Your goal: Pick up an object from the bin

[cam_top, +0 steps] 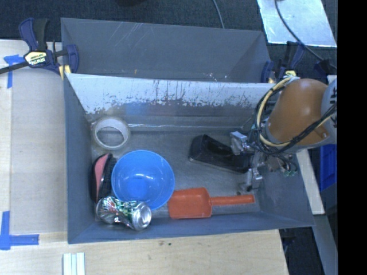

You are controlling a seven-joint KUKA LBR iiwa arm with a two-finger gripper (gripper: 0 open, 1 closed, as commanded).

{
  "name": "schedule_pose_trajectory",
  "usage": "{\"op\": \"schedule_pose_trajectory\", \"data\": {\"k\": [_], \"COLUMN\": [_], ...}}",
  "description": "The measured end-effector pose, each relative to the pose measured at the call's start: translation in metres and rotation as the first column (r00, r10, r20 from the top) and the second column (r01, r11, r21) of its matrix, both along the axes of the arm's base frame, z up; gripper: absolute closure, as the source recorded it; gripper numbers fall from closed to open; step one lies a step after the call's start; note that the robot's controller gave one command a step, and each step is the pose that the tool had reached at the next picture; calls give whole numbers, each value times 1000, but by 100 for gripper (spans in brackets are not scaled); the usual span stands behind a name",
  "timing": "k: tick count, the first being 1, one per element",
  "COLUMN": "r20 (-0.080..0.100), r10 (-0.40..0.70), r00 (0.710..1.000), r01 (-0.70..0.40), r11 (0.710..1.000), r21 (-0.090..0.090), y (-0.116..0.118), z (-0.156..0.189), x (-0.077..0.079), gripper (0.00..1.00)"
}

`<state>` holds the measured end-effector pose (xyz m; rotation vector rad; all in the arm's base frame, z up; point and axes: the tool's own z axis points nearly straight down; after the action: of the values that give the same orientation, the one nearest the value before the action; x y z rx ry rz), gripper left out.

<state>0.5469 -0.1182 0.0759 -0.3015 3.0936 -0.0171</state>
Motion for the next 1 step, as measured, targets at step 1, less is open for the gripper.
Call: {"op": "schedule_pose_trajectory", "data": {"k": [1], "r20": [-13], "r10": [-115], "r00": [993], "r01": [115], "r11": [993], "r21": [9], "y": [-18], "z": [83], "x": [7], "gripper": [0]}}
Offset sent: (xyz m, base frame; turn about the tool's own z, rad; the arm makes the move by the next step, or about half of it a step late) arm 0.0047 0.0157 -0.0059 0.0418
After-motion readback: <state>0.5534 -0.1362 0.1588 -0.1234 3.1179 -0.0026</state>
